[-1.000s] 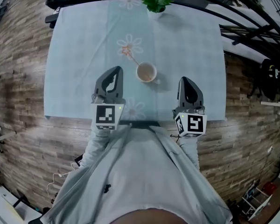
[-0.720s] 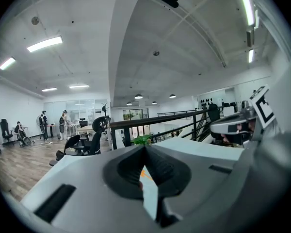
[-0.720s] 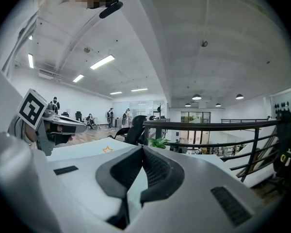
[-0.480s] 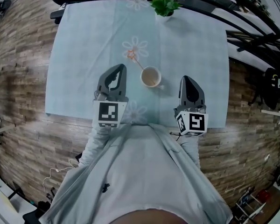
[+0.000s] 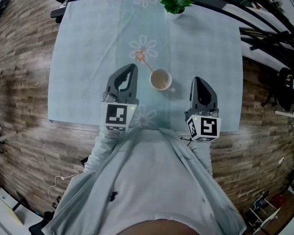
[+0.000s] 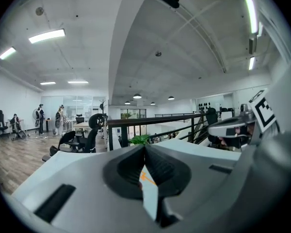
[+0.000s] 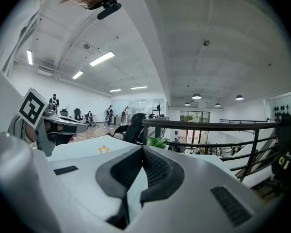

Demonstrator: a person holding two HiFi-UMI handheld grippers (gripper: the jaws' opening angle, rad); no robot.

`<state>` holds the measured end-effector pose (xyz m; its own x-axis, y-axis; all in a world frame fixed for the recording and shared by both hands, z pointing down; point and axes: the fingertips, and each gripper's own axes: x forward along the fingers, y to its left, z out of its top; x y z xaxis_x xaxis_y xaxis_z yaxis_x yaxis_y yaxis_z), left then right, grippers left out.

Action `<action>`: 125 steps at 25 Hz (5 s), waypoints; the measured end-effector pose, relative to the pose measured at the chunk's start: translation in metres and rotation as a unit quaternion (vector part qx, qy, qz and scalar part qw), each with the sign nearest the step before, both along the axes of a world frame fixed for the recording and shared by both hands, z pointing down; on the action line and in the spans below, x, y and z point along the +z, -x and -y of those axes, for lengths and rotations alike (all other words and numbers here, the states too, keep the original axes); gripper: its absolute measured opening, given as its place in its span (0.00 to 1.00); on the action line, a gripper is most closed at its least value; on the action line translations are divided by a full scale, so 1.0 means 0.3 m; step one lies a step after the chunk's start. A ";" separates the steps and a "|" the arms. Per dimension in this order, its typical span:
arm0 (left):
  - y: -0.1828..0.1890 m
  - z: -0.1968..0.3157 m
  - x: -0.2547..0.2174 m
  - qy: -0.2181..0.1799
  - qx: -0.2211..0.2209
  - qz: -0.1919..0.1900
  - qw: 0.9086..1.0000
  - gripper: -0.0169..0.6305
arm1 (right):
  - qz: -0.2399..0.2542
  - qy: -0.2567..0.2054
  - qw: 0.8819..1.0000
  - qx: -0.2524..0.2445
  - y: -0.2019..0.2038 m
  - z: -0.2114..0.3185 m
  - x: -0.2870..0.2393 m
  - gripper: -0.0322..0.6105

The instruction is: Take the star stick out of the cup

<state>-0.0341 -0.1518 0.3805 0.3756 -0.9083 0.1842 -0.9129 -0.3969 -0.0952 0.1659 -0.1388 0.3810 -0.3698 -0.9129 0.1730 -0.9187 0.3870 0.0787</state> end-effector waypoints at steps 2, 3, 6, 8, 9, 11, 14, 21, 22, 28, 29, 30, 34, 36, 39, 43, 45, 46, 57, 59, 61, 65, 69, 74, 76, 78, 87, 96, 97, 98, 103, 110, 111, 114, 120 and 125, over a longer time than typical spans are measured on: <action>0.003 0.009 0.009 0.004 -0.006 -0.007 1.000 0.05 | 0.000 0.002 1.000 0.000 0.004 0.001 0.005 0.07; 0.004 0.012 0.014 0.006 -0.009 -0.011 1.000 0.05 | 0.000 0.003 1.000 0.001 0.004 0.000 0.008 0.07; 0.002 0.013 0.036 0.019 -0.009 -0.027 0.999 0.06 | -0.001 0.007 1.000 0.004 0.000 -0.005 0.013 0.07; 0.003 0.014 0.062 0.032 -0.009 -0.040 0.999 0.06 | 0.000 0.009 1.000 0.006 -0.005 -0.005 0.018 0.07; 0.003 0.016 0.075 0.040 -0.009 -0.047 0.998 0.06 | 0.001 0.011 1.000 0.007 -0.007 -0.003 0.021 0.07; -0.005 0.022 0.098 0.056 -0.003 -0.063 0.996 0.19 | 0.003 0.013 1.000 0.009 -0.007 -0.002 0.028 0.07; -0.014 0.025 0.137 0.084 0.001 -0.099 0.992 0.24 | 0.005 0.017 1.000 0.009 0.003 -0.008 0.037 0.07; -0.022 0.037 0.238 0.136 0.003 -0.156 0.978 0.32 | 0.005 0.028 1.000 0.012 0.014 -0.020 0.063 0.07; -0.026 0.040 0.251 0.142 0.003 -0.158 0.977 0.33 | 0.005 0.030 0.999 0.013 0.014 -0.023 0.068 0.07; -0.060 0.067 0.336 0.171 0.012 -0.155 0.973 0.36 | 0.004 0.042 0.999 0.013 0.015 -0.023 0.100 0.07; -0.066 0.070 0.352 0.177 0.013 -0.153 0.972 0.36 | 0.004 0.044 0.999 0.013 0.015 -0.024 0.105 0.07; -0.073 0.072 0.369 0.182 0.015 -0.151 0.971 0.36 | 0.005 0.045 0.999 0.014 0.014 -0.024 0.110 0.07; -0.092 0.078 0.429 0.204 0.023 -0.144 0.968 0.37 | 0.006 0.052 0.999 0.017 0.012 -0.026 0.123 0.07; -0.097 0.081 0.454 0.212 0.028 -0.145 0.966 0.37 | 0.006 0.053 0.998 0.019 0.012 -0.027 0.127 0.07; -0.101 0.086 0.490 0.226 0.034 -0.152 0.962 0.37 | 0.006 0.058 0.998 0.023 0.014 -0.032 0.141 0.07; -0.115 0.100 0.514 0.233 0.039 -0.160 0.958 0.37 | 0.004 0.064 0.998 0.027 0.010 -0.042 0.157 0.07; -0.128 0.110 0.515 0.233 0.043 -0.162 0.958 0.37 | 0.004 0.066 0.997 0.030 0.005 -0.044 0.164 0.07; -0.135 0.114 0.514 0.233 0.046 -0.162 0.958 0.37 | 0.004 0.067 0.997 0.032 0.003 -0.045 0.167 0.07; -0.169 0.105 0.520 0.235 0.061 -0.159 0.957 0.29 | 0.004 0.071 0.997 0.042 0.000 -0.067 0.173 0.07; -0.166 0.110 0.522 0.236 0.059 -0.157 0.957 0.26 | 0.004 0.072 0.996 0.043 0.004 -0.067 0.176 0.07; -0.167 0.111 0.523 0.237 0.058 -0.159 0.957 0.22 | 0.003 0.073 0.996 0.043 0.007 -0.068 0.180 0.07; -0.173 0.116 0.524 0.237 0.063 -0.160 0.956 0.20 | 0.002 0.074 0.996 0.042 0.010 -0.066 0.183 0.07; -0.188 0.116 0.519 0.236 0.065 -0.160 0.956 0.15 | 0.001 0.075 0.996 0.045 0.003 -0.070 0.183 0.07; -0.198 0.119 0.511 0.241 0.067 -0.175 0.952 0.10 | 0.002 0.075 0.996 0.048 -0.005 -0.070 0.182 0.07; -0.199 0.121 0.501 0.238 0.067 -0.181 0.952 0.09 | 0.002 0.076 0.996 0.048 -0.007 -0.072 0.183 0.07; -0.200 0.125 0.489 0.232 0.068 -0.185 0.953 0.08 | 0.003 0.076 0.996 0.047 -0.008 -0.071 0.184 0.07; -0.217 0.127 0.438 0.206 0.082 -0.176 0.959 0.06 | 0.004 0.071 0.996 0.044 -0.006 -0.070 0.179 0.07; -0.217 0.123 0.387 0.187 0.086 -0.154 0.966 0.06 | 0.006 0.060 0.997 0.043 -0.005 -0.070 0.156 0.07; -0.217 0.123 0.376 0.183 0.087 -0.152 0.967 0.06 | 0.006 0.057 0.997 0.042 -0.006 -0.069 0.151 0.07; -0.218 0.123 0.364 0.179 0.089 -0.151 0.968 0.06 | 0.006 0.055 0.998 0.043 -0.008 -0.069 0.147 0.07; -0.221 0.127 0.289 0.149 0.097 -0.139 0.974 0.06 | 0.011 0.044 0.998 0.043 -0.016 -0.063 0.125 0.07; -0.205 0.108 0.138 0.071 0.107 -0.097 0.987 0.06 | 0.016 0.023 0.999 0.032 -0.002 -0.035 0.079 0.07; -0.201 0.100 0.117 0.061 0.108 -0.093 0.988 0.06 | 0.016 0.019 0.999 0.029 0.001 -0.031 0.071 0.07; -0.177 0.074 0.069 0.033 0.105 -0.069 0.992 0.06 | 0.017 0.009 1.000 0.020 0.017 -0.015 0.045 0.07; -0.087 0.033 0.004 -0.003 0.073 -0.064 0.995 0.06 | 0.022 -0.007 1.000 -0.010 0.063 0.021 0.015 0.07; 0.006 -0.018 -0.076 -0.040 0.039 -0.059 0.997 0.06 | 0.025 -0.016 0.999 -0.032 0.107 0.028 -0.005 0.07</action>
<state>-0.0358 -0.1463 0.3578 0.4610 -0.8852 0.0628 -0.8860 -0.4630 -0.0231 0.1338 -0.1473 0.3794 -0.4355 -0.8915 0.1245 -0.8951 0.4436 0.0456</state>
